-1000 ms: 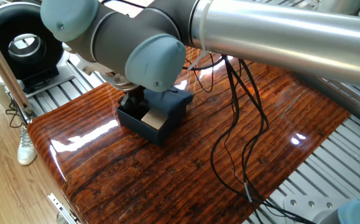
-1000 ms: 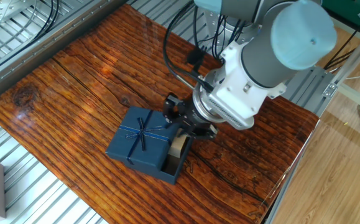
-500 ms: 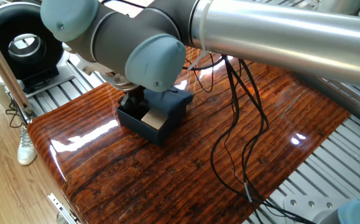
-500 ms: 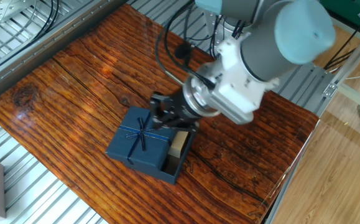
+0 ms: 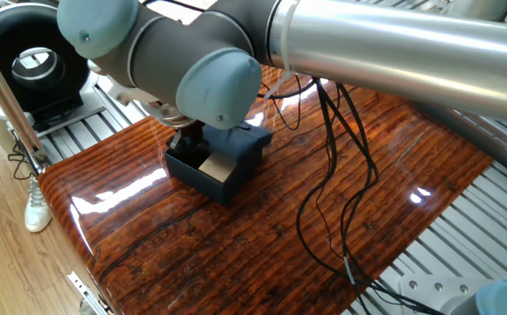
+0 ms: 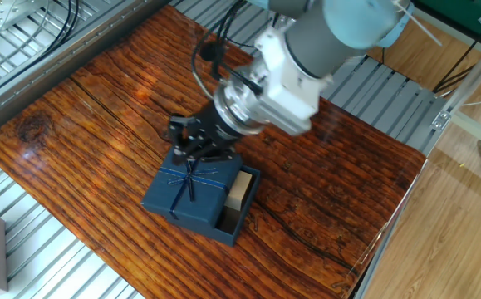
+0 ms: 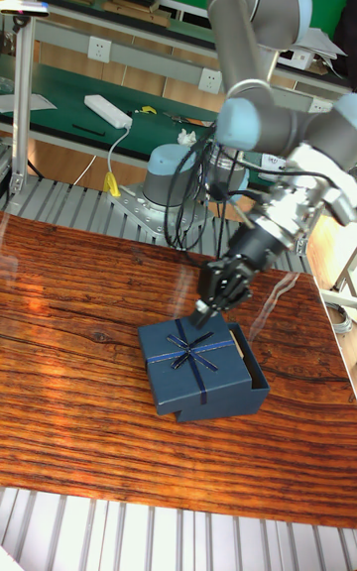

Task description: Cover the box

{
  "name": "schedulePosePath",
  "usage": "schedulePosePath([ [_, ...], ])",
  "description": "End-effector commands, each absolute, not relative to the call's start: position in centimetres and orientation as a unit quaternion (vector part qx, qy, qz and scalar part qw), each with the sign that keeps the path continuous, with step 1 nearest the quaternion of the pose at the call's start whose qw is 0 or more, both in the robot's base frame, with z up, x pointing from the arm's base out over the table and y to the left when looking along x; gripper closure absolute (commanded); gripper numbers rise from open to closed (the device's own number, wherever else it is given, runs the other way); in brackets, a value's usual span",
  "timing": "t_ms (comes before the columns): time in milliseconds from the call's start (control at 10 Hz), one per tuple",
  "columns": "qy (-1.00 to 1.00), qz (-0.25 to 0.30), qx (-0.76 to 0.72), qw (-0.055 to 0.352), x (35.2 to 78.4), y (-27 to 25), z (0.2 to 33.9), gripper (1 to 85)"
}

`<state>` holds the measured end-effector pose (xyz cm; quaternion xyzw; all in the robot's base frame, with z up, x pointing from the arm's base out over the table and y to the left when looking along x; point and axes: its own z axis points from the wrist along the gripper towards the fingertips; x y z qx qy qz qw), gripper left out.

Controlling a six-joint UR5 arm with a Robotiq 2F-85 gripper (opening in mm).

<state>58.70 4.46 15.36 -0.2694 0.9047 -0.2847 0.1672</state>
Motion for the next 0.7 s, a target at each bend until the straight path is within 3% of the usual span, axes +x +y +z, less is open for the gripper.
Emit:
schedulePosePath([
  [0, 0.885, -0.289, -0.306, 0.199, 59.9, 1.2, 14.6, 84.7],
  [600, 0.865, -0.277, -0.338, 0.247, 62.1, 1.9, 14.4, 84.7],
])
